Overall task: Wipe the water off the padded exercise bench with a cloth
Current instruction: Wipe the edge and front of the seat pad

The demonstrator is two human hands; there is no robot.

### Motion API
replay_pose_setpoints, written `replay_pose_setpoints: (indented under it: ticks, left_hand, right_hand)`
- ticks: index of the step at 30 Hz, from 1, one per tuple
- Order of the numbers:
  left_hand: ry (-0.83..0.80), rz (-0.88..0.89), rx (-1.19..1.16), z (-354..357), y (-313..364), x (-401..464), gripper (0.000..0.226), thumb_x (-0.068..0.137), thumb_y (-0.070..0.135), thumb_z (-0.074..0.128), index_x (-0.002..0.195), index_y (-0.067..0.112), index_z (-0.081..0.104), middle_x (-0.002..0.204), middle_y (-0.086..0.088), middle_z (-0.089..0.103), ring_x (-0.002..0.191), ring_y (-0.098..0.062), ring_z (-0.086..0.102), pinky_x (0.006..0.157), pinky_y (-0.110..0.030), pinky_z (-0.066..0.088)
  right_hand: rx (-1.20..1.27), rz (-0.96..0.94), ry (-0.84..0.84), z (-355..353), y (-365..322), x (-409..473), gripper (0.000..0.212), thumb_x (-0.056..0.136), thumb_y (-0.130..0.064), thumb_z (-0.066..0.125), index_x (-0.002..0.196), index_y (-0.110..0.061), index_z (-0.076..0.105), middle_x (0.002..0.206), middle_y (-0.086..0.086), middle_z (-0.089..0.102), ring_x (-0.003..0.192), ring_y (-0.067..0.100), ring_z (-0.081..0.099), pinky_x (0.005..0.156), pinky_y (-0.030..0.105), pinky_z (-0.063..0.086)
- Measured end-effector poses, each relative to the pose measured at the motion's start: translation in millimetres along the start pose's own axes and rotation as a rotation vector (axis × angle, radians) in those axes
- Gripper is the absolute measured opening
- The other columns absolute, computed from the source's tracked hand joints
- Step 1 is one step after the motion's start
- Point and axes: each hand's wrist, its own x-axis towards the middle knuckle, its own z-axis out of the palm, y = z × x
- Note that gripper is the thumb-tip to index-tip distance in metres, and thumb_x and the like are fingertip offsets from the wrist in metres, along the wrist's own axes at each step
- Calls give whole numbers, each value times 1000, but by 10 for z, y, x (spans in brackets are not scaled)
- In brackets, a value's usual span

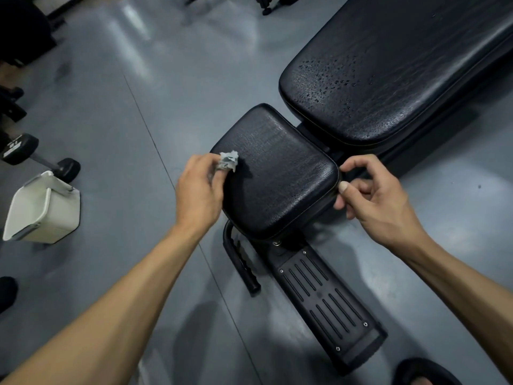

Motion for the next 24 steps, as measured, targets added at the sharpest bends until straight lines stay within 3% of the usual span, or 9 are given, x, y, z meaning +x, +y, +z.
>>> replay_pose_setpoints:
  ticks: [5,8,12,15,19,24]
  left_hand:
    - [-170,410,-85,9,567,-610,15,95,10,68,109,14,72,102,5,60,89,-8,55,79,-16,42]
    - [-131,395,-56,84,539,-288,14,94,12,70,108,15,72,100,9,57,86,-1,47,78,-9,36]
    - [-8,232,-61,261,709,45,11,97,21,66,107,21,70,98,11,57,86,-4,50,77,-26,42]
    - [-113,402,-113,219,845,-264,16,95,17,69,111,18,72,105,8,61,94,-10,57,81,-25,45]
    - [-252,670,-30,65,564,-638,16,96,13,67,110,15,75,102,1,60,89,-20,52,73,-34,46]
    - [-194,598,3,-47,337,-466,20,94,10,65,109,17,76,102,1,58,89,-19,55,72,-35,48]
  right_hand:
    - [41,28,-1,9,11,29,23,101,-6,57,109,-27,54,67,11,68,55,19,54,58,28,48]
    - [48,35,13,14,12,20,20,102,-6,57,110,-24,54,67,11,68,55,20,54,58,29,47]
    - [31,34,5,8,19,8,19,102,-9,57,113,-24,53,69,12,68,55,21,55,58,30,48]
    - [60,38,13,9,15,15,19,102,-6,57,112,-22,53,68,13,68,53,22,53,57,30,46]
    - [64,33,12,1,14,8,19,101,-5,57,111,-21,53,68,13,68,52,22,53,57,29,47]
    - [55,30,38,25,20,-8,19,101,-6,56,110,-23,54,68,11,69,51,19,54,57,28,47]
